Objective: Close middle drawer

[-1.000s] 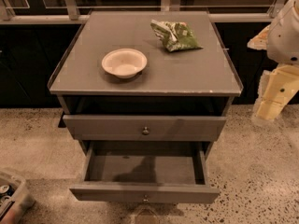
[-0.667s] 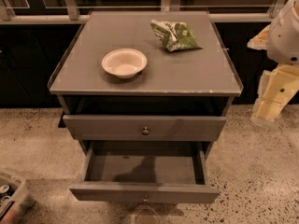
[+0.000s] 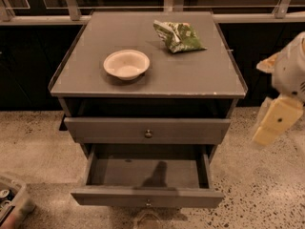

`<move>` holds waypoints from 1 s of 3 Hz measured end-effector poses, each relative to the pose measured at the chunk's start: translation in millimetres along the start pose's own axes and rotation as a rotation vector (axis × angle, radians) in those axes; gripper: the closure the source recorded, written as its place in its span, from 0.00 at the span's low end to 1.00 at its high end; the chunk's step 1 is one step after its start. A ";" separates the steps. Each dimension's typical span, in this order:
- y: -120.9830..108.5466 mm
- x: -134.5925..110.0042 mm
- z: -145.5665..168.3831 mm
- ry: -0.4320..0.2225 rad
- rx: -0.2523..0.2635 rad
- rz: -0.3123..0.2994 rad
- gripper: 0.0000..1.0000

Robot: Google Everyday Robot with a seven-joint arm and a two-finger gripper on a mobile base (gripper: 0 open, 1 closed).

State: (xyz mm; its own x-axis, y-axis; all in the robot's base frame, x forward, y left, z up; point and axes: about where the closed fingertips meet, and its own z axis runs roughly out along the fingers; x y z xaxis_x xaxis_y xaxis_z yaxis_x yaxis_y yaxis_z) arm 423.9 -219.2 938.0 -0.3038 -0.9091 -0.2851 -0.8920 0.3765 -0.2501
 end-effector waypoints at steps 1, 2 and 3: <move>32.8 25.0 44.3 -0.064 -0.010 0.118 0.00; 58.0 51.2 109.2 -0.183 -0.062 0.214 0.00; 73.7 68.2 160.3 -0.362 -0.141 0.284 0.00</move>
Offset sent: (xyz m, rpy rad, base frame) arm -0.0248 -0.0039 -0.2182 0.4897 -0.0057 -0.1248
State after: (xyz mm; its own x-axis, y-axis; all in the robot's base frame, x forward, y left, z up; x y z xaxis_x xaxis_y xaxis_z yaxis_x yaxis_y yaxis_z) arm 391.1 -224.9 751.8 -0.4276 -0.6439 -0.6344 -0.8351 0.5501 0.0045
